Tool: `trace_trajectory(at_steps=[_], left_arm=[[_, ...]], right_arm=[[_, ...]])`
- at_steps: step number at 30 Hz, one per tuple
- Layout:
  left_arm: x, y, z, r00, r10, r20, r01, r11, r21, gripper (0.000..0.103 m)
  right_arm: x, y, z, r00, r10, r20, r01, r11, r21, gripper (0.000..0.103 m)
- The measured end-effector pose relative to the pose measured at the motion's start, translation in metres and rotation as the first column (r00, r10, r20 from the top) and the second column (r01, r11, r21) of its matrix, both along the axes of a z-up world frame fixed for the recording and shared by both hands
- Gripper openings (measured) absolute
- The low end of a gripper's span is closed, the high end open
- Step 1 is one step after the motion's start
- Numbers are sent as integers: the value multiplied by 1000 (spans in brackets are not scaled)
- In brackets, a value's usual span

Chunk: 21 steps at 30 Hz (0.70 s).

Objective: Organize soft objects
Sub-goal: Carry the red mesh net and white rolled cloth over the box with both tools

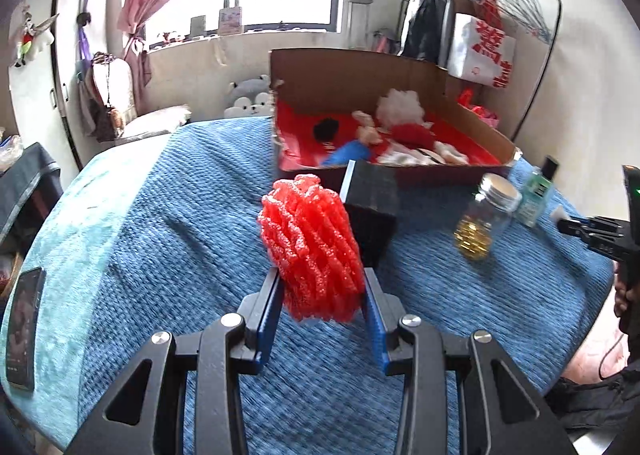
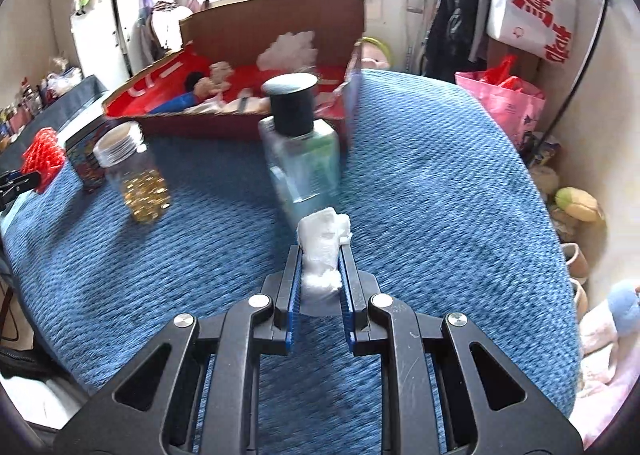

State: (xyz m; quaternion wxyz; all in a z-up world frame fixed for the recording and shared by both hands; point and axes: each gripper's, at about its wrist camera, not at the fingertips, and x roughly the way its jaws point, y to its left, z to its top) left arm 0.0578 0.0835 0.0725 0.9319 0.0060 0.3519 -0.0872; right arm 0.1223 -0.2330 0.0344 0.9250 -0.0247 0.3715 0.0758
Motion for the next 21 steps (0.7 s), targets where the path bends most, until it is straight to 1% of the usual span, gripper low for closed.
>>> trace_trajectory(at_steps=[6, 12, 21], left_arm=[[26, 4, 2, 1000, 3, -7, -3, 1000, 8, 41], [51, 3, 14, 1000, -12, 9, 12, 1000, 19, 41], [85, -7, 36, 997, -58, 45, 56, 997, 49, 41]], right_arm=[[18, -16, 9, 999, -43, 7, 43, 999, -10, 17], [40, -25, 26, 997, -65, 32, 66, 998, -24, 16], [77, -28, 55, 996, -55, 77, 59, 997, -43, 17]])
